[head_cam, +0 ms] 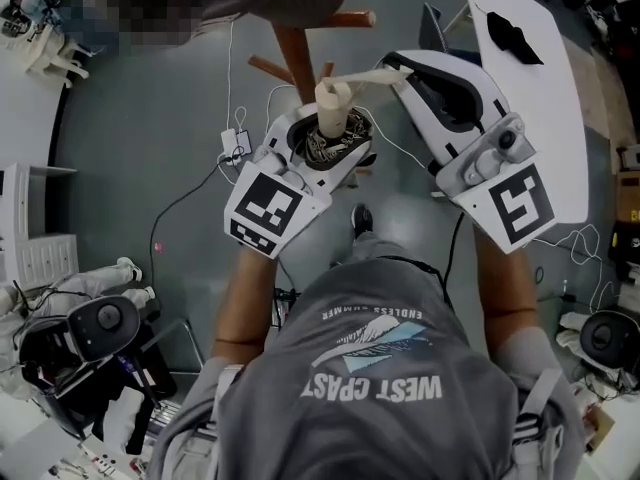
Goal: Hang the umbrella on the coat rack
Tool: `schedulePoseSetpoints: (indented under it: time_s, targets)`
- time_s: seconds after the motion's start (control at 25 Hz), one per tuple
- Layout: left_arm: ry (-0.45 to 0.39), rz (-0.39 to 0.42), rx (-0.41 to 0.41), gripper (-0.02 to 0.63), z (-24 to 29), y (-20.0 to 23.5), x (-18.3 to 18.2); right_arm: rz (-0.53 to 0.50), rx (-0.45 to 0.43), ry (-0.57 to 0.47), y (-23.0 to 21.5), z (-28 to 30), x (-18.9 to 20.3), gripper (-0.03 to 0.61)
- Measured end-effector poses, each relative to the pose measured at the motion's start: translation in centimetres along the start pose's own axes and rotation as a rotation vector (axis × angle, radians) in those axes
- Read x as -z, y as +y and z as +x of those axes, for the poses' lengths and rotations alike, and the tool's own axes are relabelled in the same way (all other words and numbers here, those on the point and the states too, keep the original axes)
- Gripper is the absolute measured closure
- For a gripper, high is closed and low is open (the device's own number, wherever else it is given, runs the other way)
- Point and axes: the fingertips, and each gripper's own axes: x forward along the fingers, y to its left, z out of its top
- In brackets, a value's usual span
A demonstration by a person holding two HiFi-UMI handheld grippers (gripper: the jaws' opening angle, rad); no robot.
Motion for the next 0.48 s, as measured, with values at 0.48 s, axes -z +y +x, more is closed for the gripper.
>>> schedulePoseSetpoints:
  time_s: [0.48]
  targets:
    - [-0.063,-0.071,-0.015,0.365,0.5,0.7,-1.9,0.153,-0.107,-0.009,-1.9,1.8,-0.3,0.549]
